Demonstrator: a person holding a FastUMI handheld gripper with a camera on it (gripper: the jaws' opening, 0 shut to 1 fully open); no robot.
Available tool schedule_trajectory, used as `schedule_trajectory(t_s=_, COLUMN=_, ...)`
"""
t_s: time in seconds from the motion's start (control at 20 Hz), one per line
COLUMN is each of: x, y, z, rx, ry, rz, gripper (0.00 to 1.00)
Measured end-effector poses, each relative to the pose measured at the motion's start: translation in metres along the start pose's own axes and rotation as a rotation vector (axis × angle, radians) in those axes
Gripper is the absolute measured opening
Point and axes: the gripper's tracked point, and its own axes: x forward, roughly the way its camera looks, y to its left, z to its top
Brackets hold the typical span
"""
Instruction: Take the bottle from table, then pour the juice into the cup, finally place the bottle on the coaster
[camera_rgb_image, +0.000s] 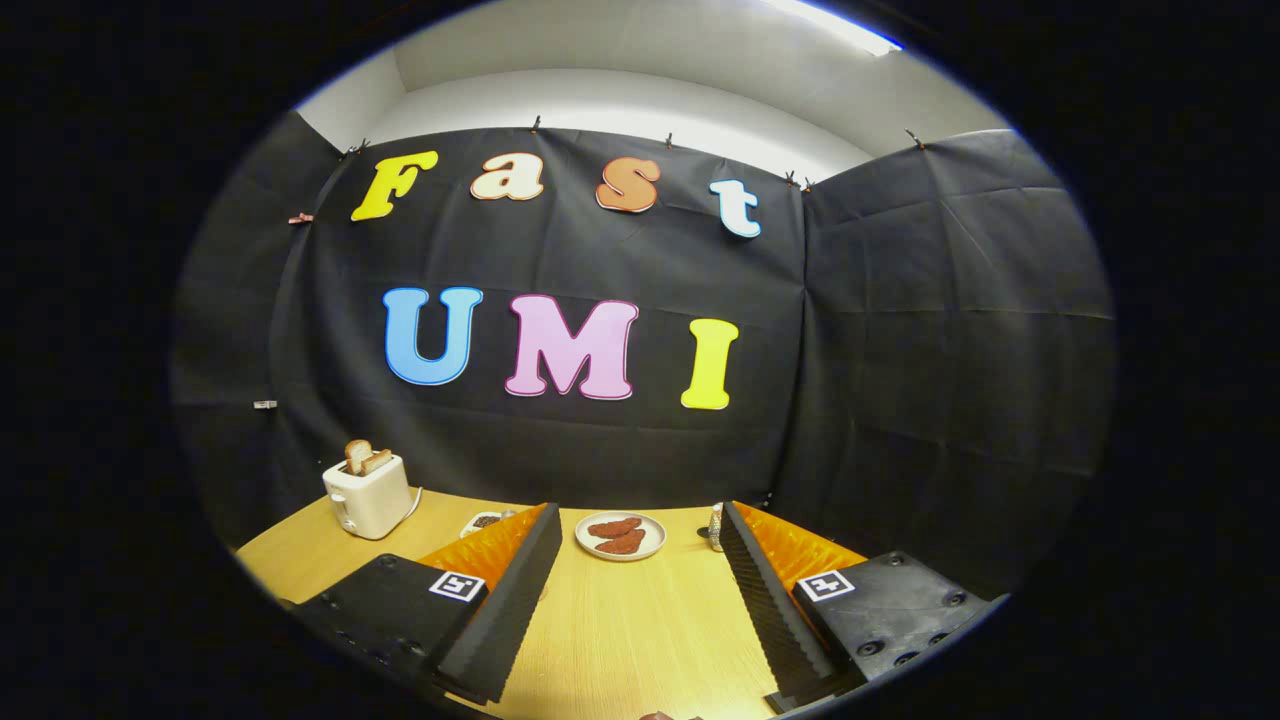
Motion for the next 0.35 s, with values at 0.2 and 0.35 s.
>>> schedule_trajectory(t_s=0.2, x=0.016, y=-0.003, z=-0.011, rx=-0.001, ry=0.025, rz=0.078, gripper=0.97)
schedule_trajectory(t_s=0.35, x=0.026, y=-0.01, z=-0.014, rx=0.02, ry=0.032, rz=0.088, gripper=0.97)
